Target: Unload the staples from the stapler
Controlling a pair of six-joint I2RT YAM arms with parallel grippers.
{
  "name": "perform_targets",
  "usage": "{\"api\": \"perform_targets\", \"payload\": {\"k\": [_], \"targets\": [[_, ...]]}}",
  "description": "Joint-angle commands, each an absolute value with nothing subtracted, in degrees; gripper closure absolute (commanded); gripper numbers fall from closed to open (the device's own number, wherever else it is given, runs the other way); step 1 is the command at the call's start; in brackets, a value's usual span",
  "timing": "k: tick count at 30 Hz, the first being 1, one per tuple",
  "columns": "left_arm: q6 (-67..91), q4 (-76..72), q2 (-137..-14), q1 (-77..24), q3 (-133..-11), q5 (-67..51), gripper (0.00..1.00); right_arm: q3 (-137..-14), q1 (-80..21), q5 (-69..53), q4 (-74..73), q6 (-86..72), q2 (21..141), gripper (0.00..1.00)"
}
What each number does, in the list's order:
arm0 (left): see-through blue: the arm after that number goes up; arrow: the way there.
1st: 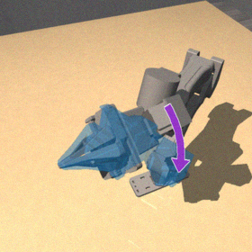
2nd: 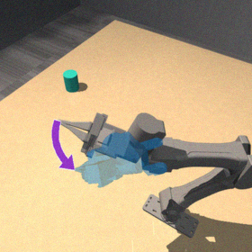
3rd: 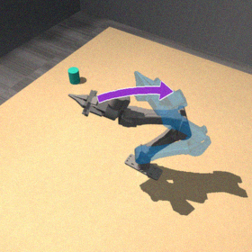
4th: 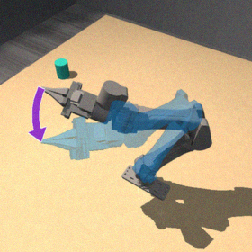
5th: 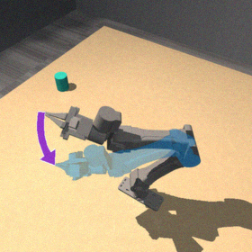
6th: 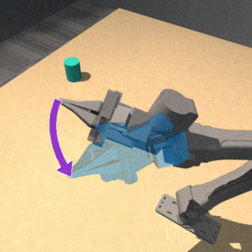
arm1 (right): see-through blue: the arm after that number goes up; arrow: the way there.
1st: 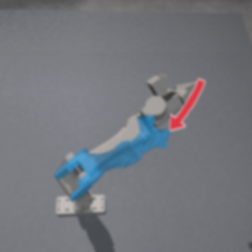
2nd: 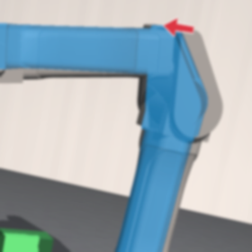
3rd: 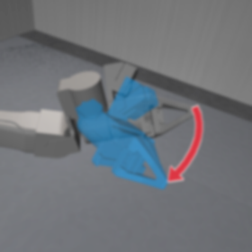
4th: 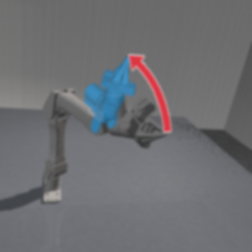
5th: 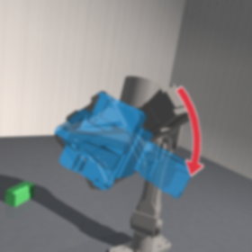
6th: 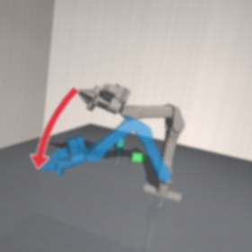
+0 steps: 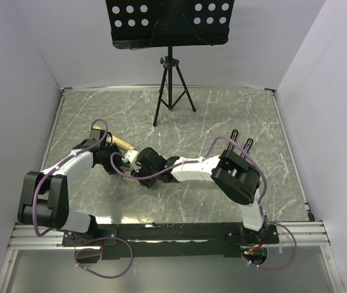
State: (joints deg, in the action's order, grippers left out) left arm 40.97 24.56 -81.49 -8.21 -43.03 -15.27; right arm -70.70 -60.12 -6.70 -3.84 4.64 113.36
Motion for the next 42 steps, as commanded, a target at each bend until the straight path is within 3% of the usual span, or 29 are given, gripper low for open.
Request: {"api": "perform_targets", "payload": {"k": [1, 28, 42], "targets": [[39.29, 26.63, -80.68, -8.44, -44.3, -13.8, 0.53, -71.1, -60.29, -8.35, -4.57, 6.33, 112.5, 0.67], [40.43, 21.88, -83.32, -9.75, -40.43, -18.72, 0.63, -75.5, -60.91, -12.66, -7.3, 8.52, 116.45, 0.66], [40.78, 20.92, -84.02, -10.37, -40.43, -18.72, 0.64, -73.48, -61.79, -16.09, -7.3, 9.58, 114.7, 0.66]]}}
